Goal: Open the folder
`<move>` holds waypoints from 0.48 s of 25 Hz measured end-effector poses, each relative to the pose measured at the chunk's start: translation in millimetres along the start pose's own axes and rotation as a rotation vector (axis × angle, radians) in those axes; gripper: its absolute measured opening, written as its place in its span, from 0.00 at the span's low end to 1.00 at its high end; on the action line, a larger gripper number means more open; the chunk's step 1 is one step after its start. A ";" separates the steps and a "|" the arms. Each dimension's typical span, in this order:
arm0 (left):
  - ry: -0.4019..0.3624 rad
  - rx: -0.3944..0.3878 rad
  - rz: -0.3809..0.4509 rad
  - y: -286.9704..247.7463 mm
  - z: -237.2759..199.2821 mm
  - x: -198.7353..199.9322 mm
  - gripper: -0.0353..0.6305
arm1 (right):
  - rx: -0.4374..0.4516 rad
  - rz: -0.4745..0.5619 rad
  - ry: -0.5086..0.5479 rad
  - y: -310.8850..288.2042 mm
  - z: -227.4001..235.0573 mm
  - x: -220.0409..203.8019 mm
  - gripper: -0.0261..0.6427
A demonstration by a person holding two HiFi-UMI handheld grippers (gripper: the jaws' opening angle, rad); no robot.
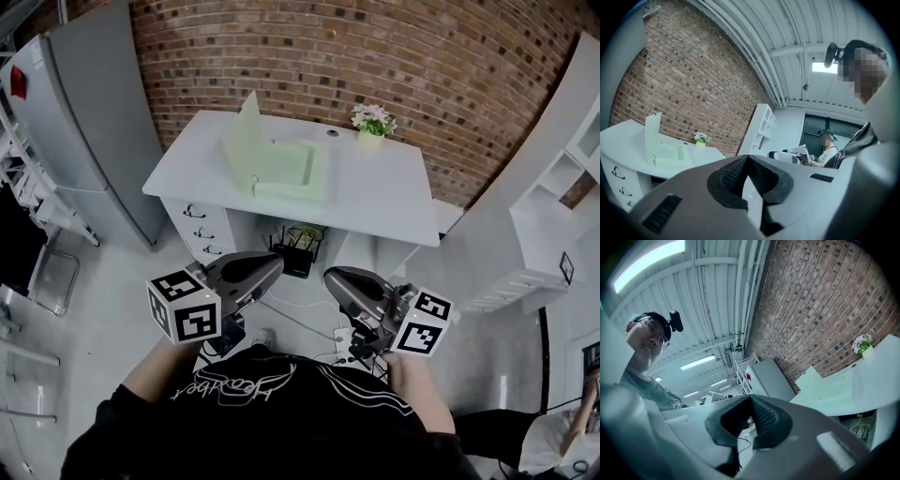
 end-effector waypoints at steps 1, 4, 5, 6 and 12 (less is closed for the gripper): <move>0.000 -0.004 0.001 0.1 2.0 -0.1 0.06 | 0.005 0.002 0.001 0.4 -1.7 0.2 0.04; -0.007 -0.010 -0.002 -0.2 8.9 -2.1 0.06 | 0.007 -0.003 0.013 3.0 -4.8 -0.5 0.04; -0.009 -0.012 -0.002 0.5 10.9 -2.5 0.06 | 0.007 -0.004 0.016 3.7 -5.6 -1.1 0.04; -0.009 -0.013 -0.001 1.4 12.4 -2.8 0.06 | 0.008 -0.005 0.018 4.1 -6.4 -1.8 0.04; 0.007 -0.018 0.012 7.9 15.8 -3.8 0.06 | -0.009 -0.027 0.064 4.1 -9.3 -7.5 0.04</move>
Point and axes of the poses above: the fingertips, and each gripper's own axes: y backward along the fingers, z to its right, x out of its top, the point moved 4 cm from there along y, backward along the fingers, and after that the axes turned 2 degrees about x, right-handed, at the moved point
